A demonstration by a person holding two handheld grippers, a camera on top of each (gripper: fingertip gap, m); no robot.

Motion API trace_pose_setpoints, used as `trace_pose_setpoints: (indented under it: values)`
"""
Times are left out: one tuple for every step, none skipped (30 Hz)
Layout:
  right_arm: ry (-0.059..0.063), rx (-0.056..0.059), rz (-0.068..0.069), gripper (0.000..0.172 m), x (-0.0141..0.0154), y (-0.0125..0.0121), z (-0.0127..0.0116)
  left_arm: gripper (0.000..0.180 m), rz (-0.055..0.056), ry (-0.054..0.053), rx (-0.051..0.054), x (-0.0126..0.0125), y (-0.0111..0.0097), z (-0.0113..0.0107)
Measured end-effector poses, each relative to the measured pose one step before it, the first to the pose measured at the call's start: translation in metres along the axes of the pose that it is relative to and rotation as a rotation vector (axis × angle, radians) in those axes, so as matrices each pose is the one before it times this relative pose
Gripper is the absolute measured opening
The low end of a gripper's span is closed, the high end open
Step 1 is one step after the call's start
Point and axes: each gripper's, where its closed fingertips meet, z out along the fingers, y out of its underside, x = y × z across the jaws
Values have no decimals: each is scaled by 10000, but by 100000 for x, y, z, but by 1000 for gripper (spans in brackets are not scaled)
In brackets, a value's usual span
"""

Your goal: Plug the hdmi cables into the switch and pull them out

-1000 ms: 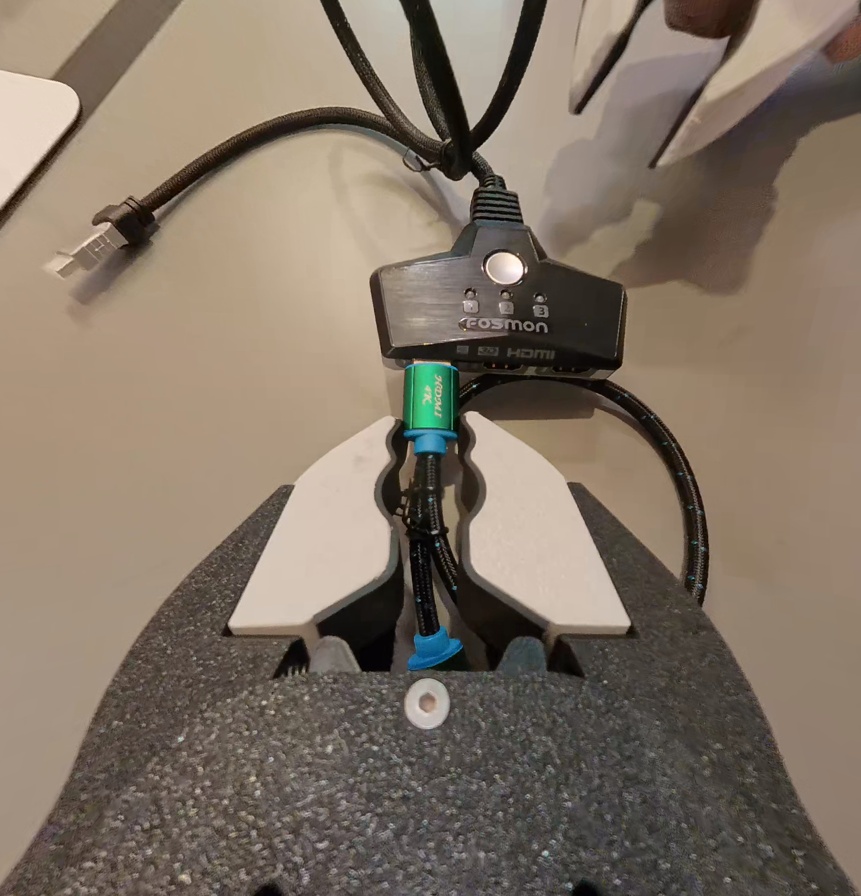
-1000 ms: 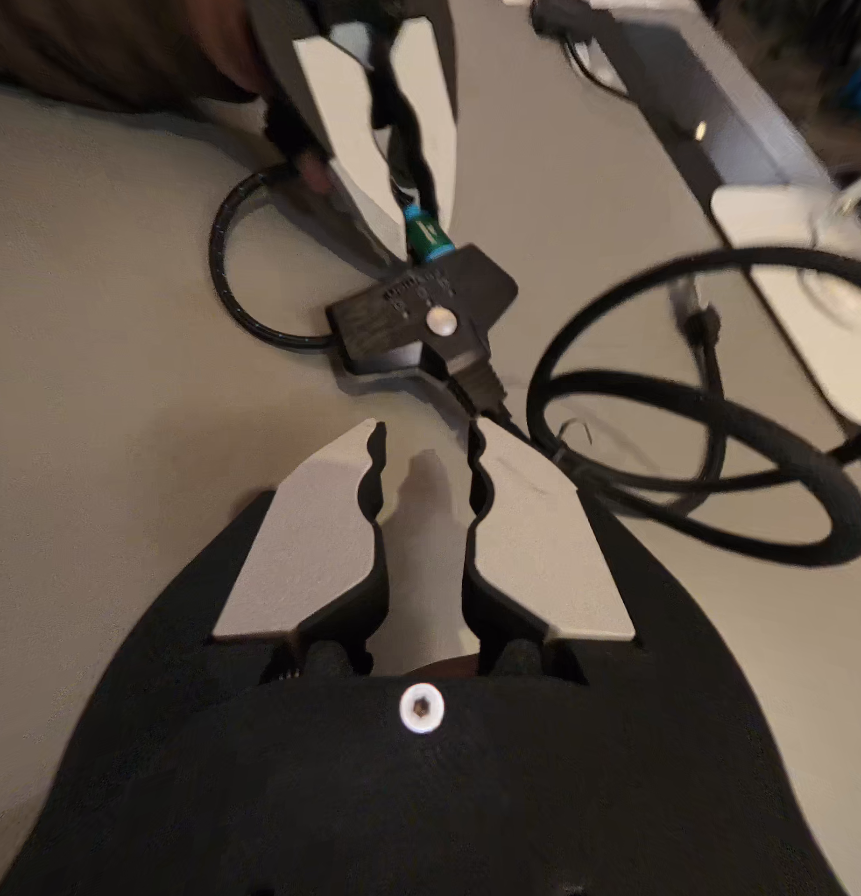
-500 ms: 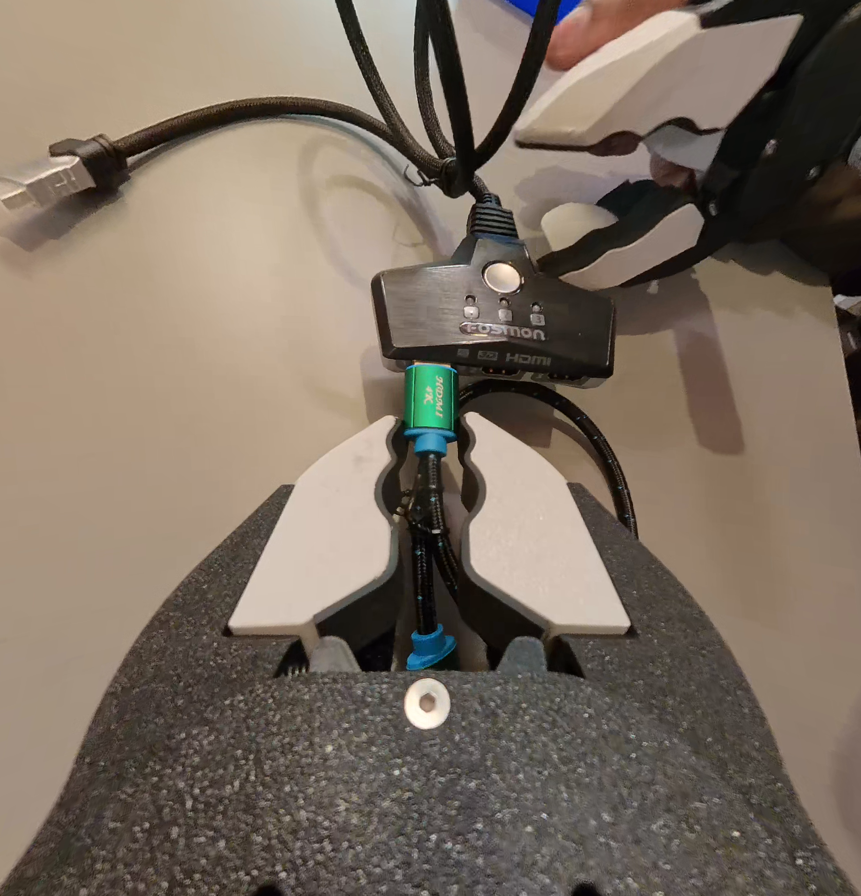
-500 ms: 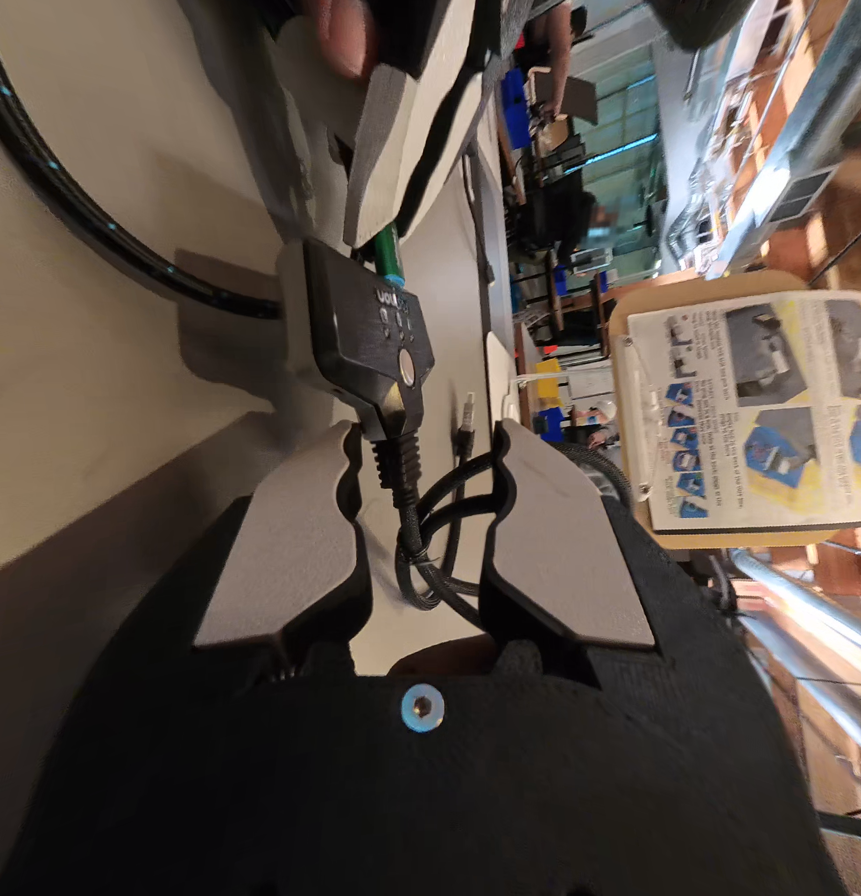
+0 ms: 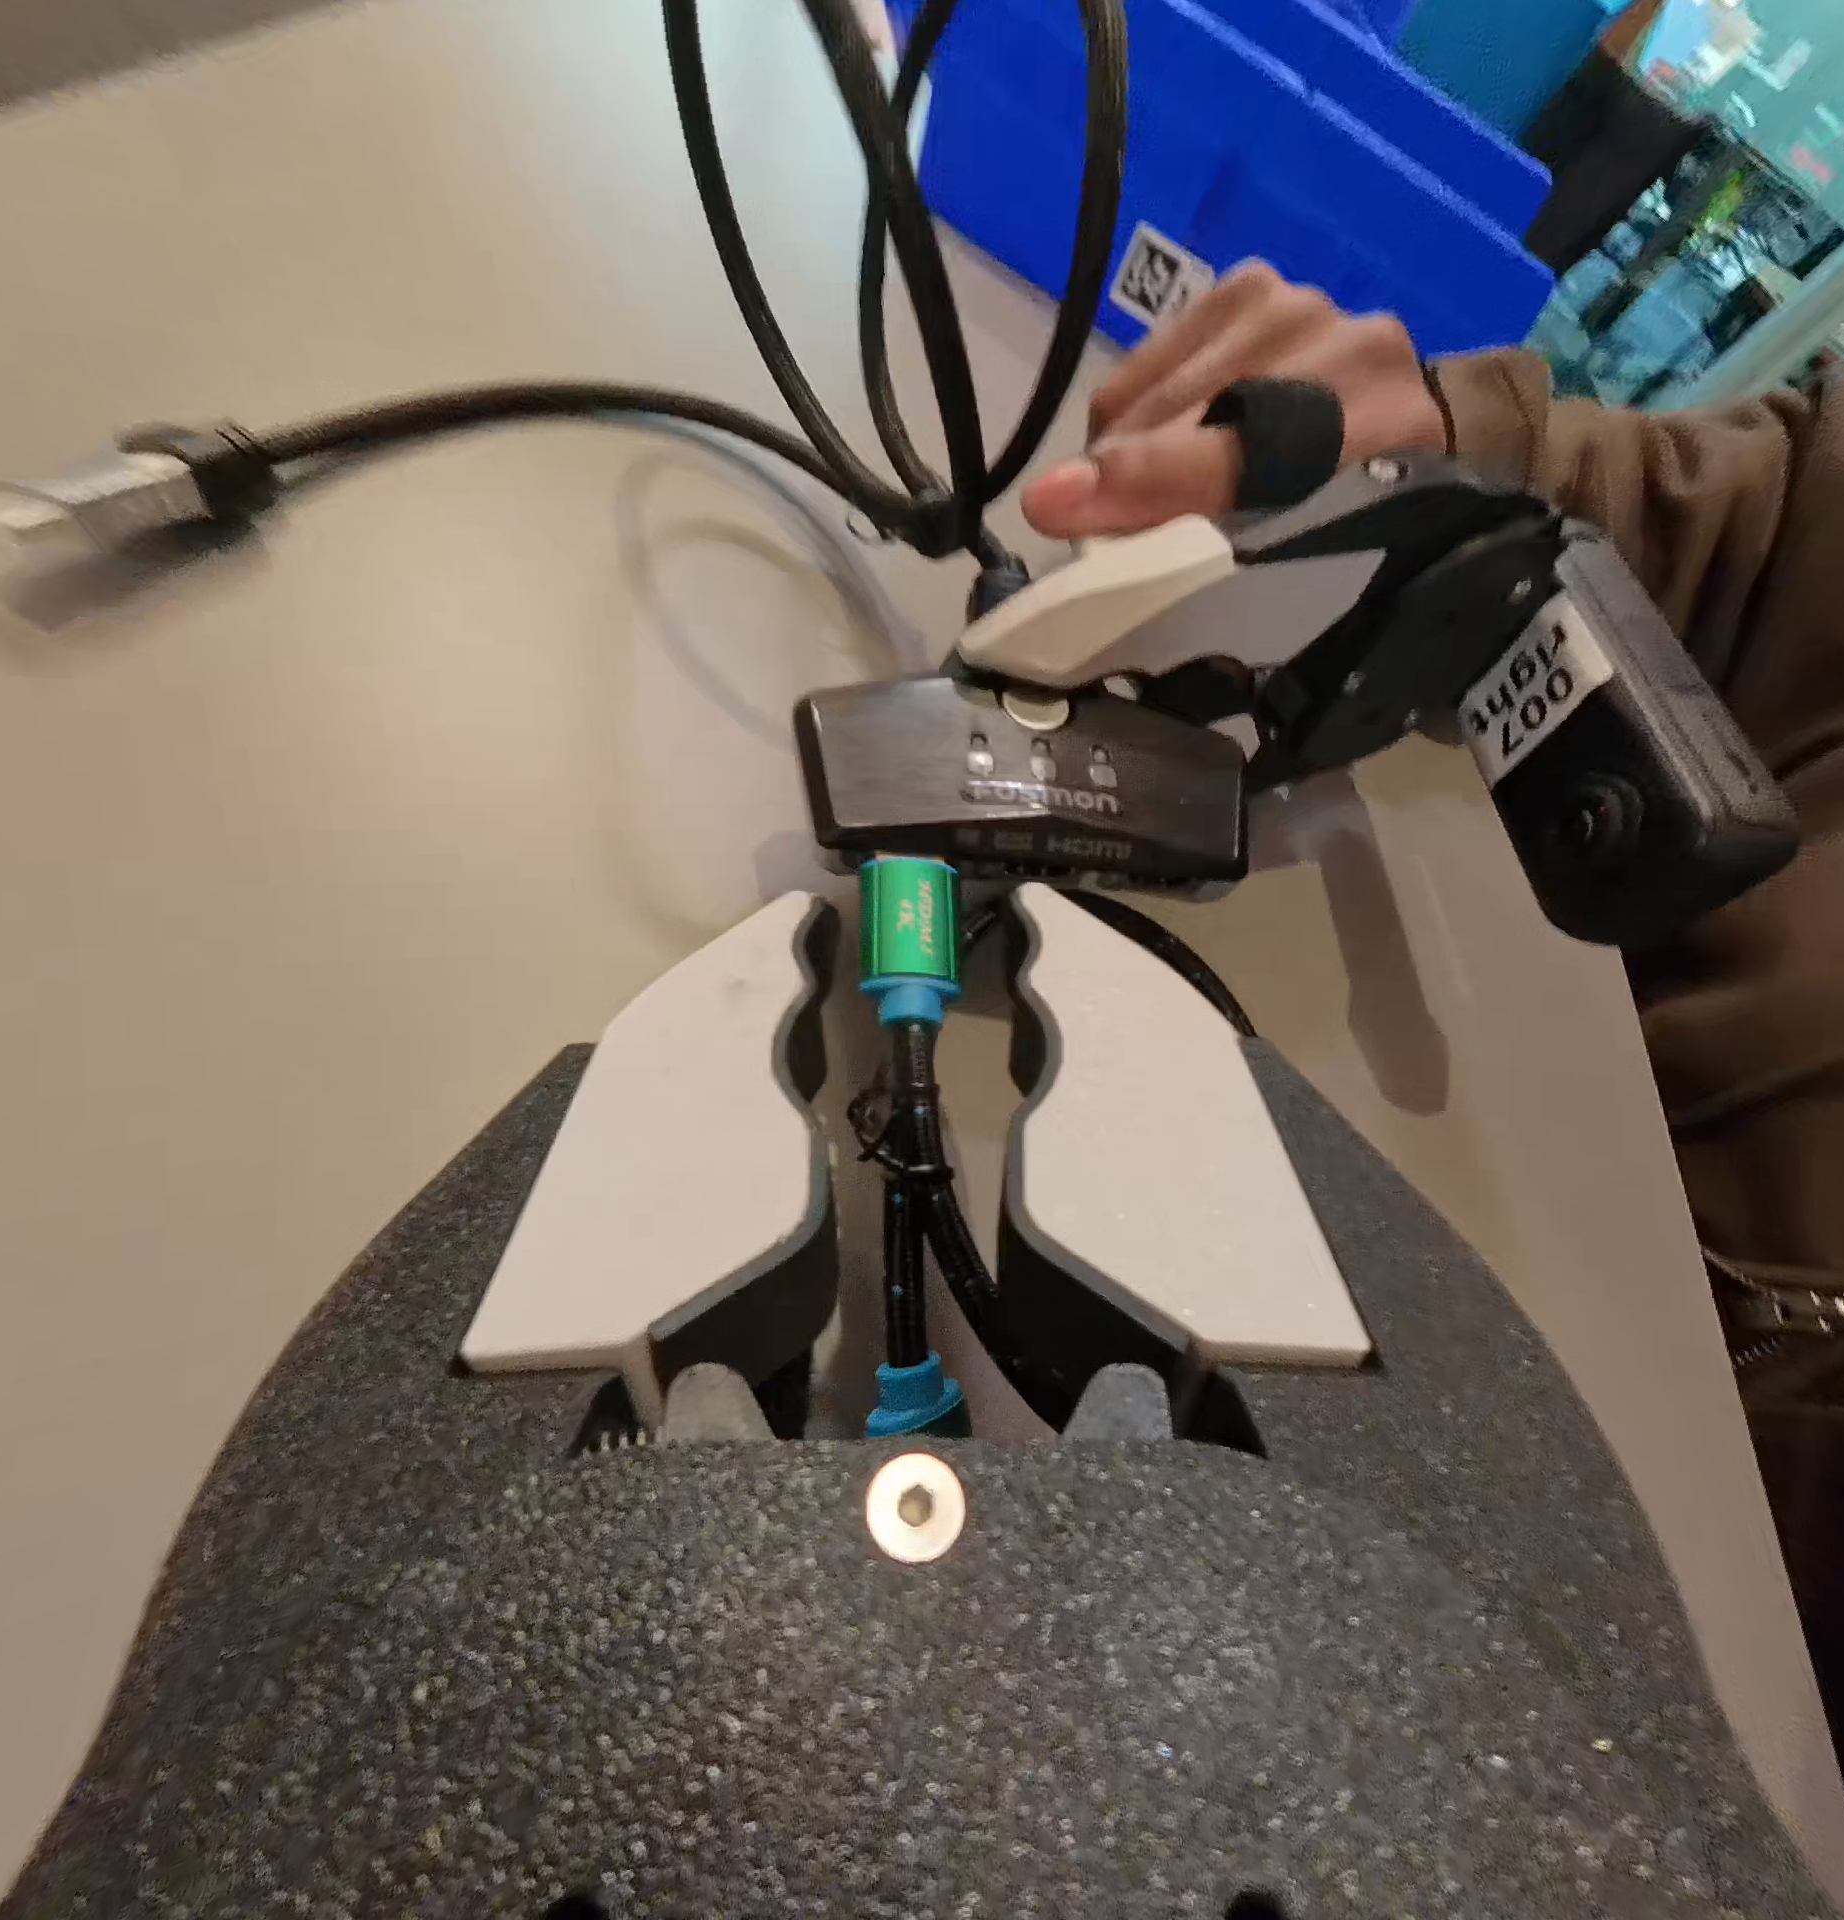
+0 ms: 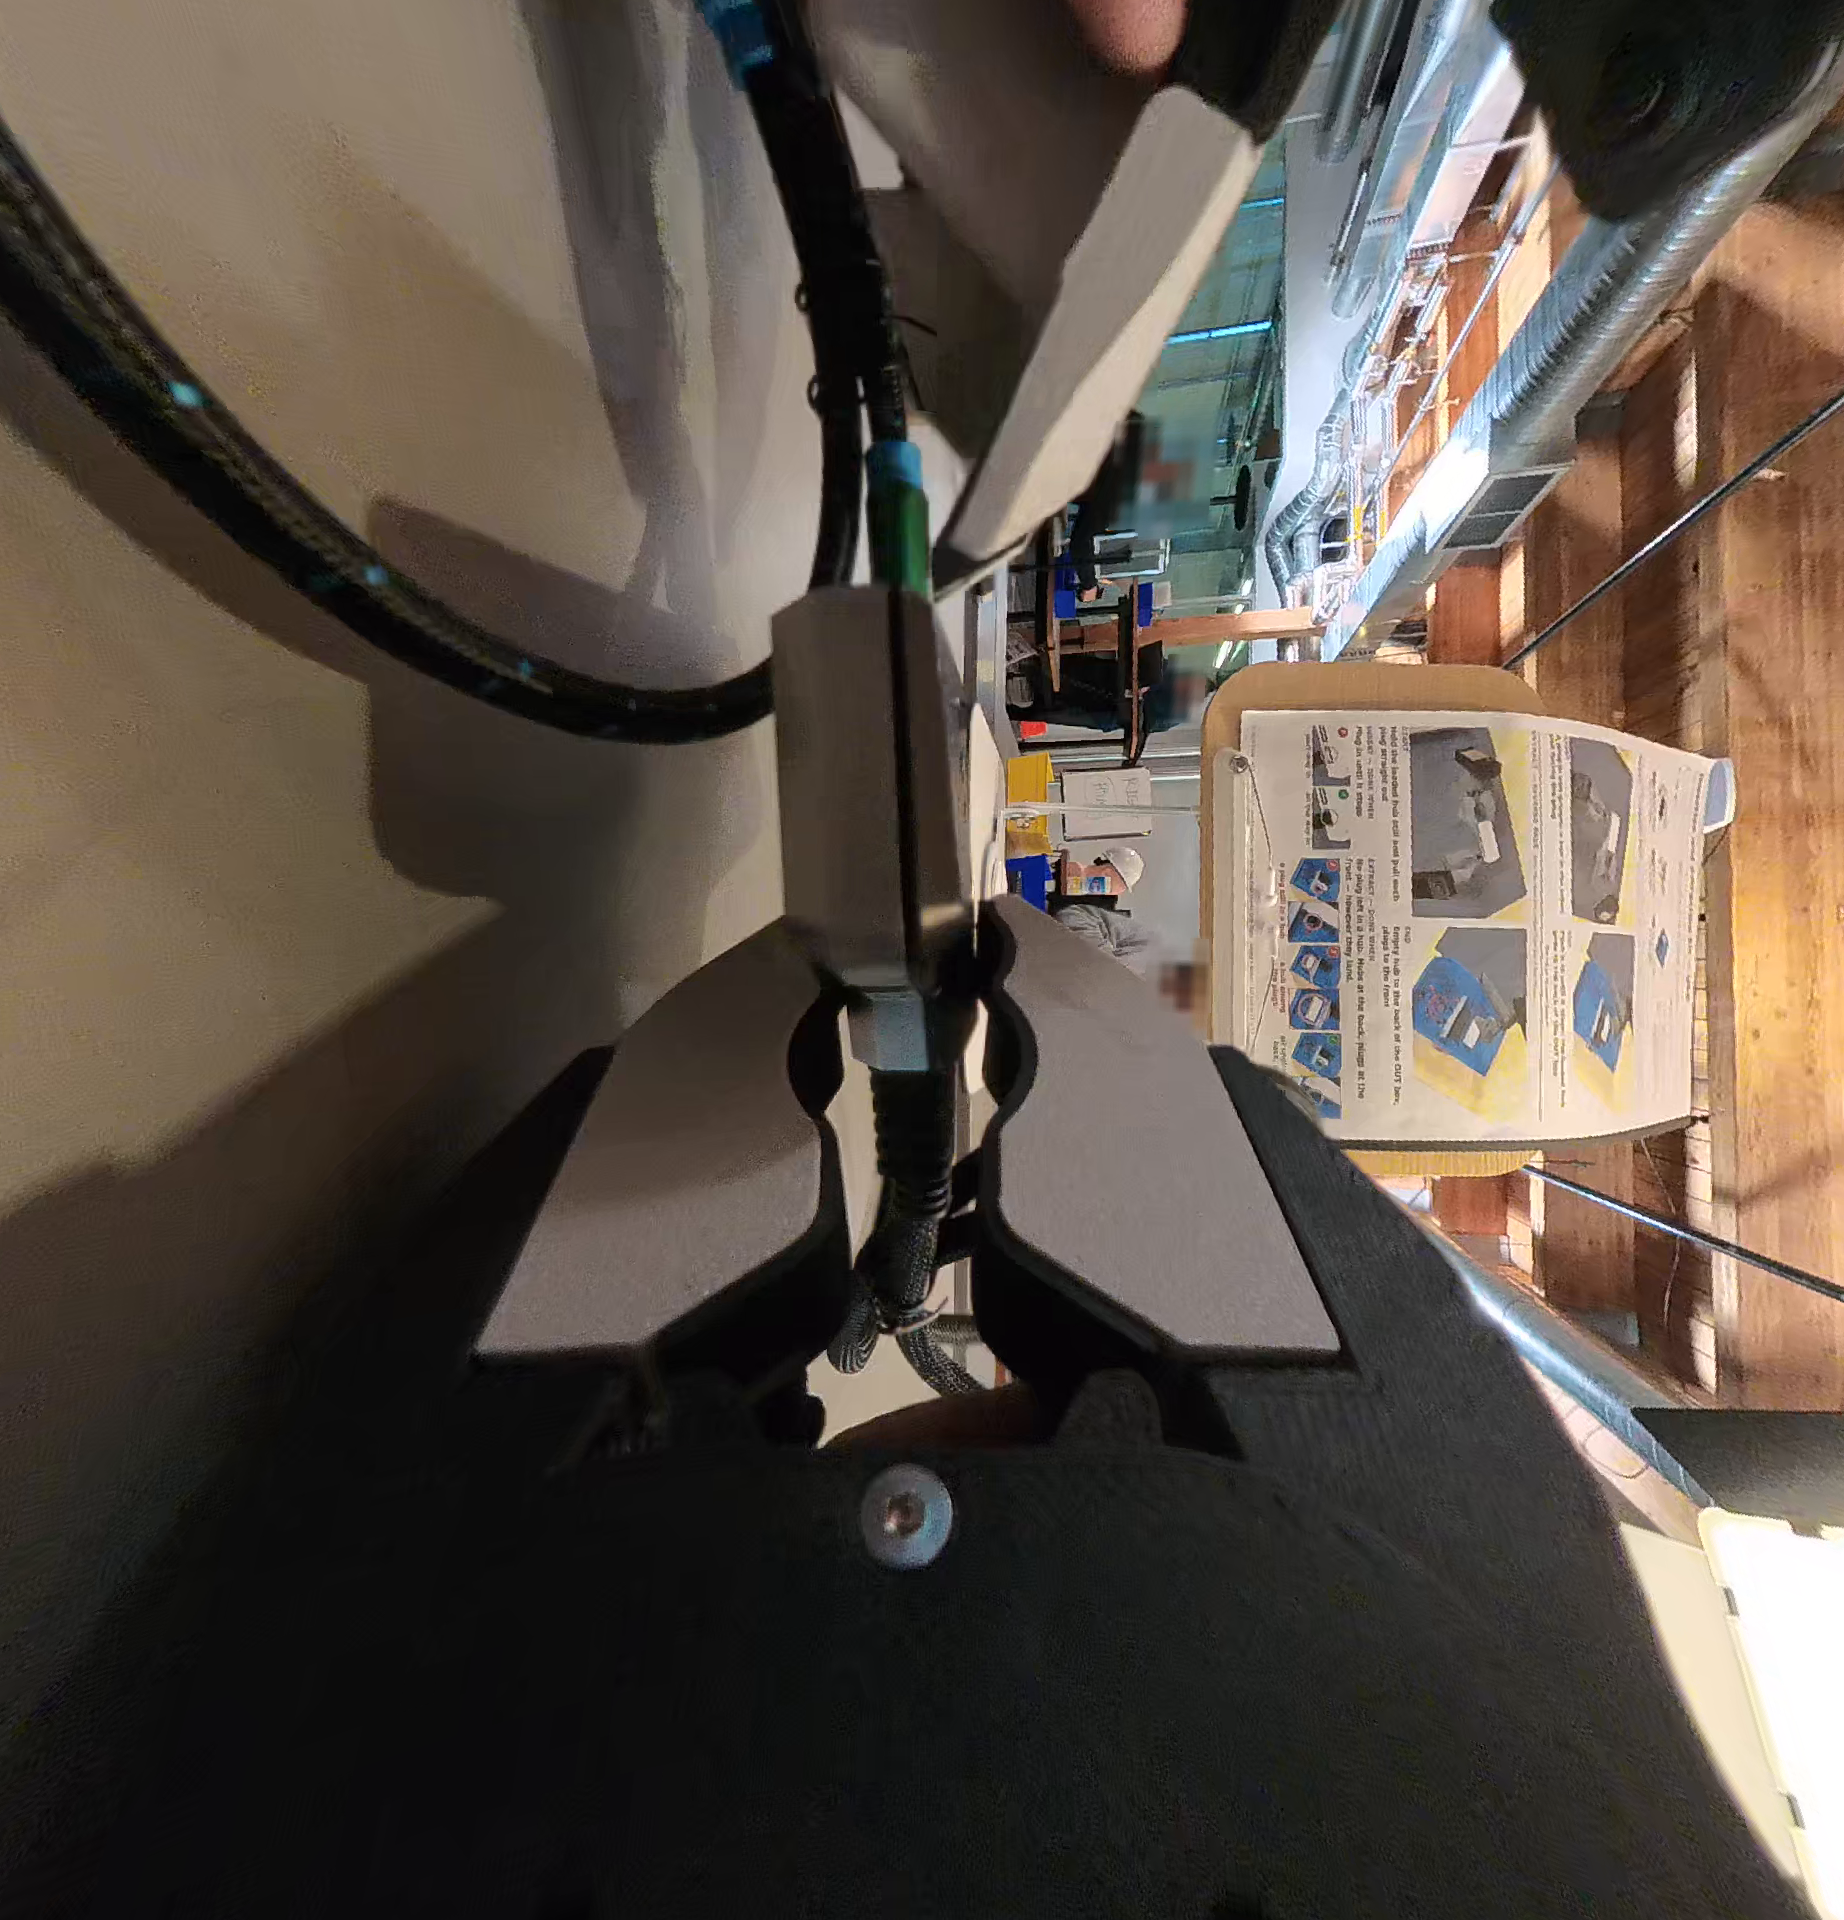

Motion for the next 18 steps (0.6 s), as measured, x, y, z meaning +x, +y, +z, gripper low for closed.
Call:
trace_pose_setpoints:
  values:
    - [102,-14,47,23,48,136,-83,39,5,-269,178,-226,-517,-375]
    - [82,42,69,23,16,84,-128,45,41,-346,120,-271,-570,-600]
    - [64,21,42,22,-18,104,-147,50,90,-399,148,-208,-660,-960]
    - [74,-11,10,22,-39,164,-163,54,123,-413,190,-87,-722,-1357]
    - [30,7,6,22,-125,160,-187,55,66,-528,211,-144,-717,-1790]
    - [-61,39,42,22,-205,96,-204,55,15,-680,171,-342,-592,-2187]
    - [-75,35,100,23,-121,68,-168,55,4,-727,80,-462,-401,-2545]
    - [-34,-4,83,23,1,69,-109,54,60,-733,3,-642,-227,-2782]
    - [-7,-26,26,23,3,57,-37,53,117,-857,-18,-1084,-109,-2969]
    - [-28,-27,7,23,-27,18,20,50,121,-1010,-111,-1684,93,-3033]
    - [-42,-19,22,23,-24,-15,53,46,112,-1090,-269,-2281,426,-2915]
    - [-26,13,31,23,-25,-58,48,44,43,-1039,-471,-2711,919,-2622]
    - [-31,31,36,23,-57,-70,43,44,-93,-890,-572,-2925,1324,-2161]
    - [-47,14,51,23,-66,-51,38,44,-304,-782,-629,-3091,1669,-1647]
    - [-38,-8,57,23,-34,-3,35,44,-420,-634,-653,-3063,1868,-1102]
    - [-19,-8,40,23,-18,-1,29,43,-443,-469,-655,-2820,1936,-575]
    - [-11,-11,20,23,-4,4,19,42,-482,-352,-721,-2517,1984,-109]
    - [-14,-9,3,23,-17,14,13,42,-465,-249,-739,-2063,1901,280]
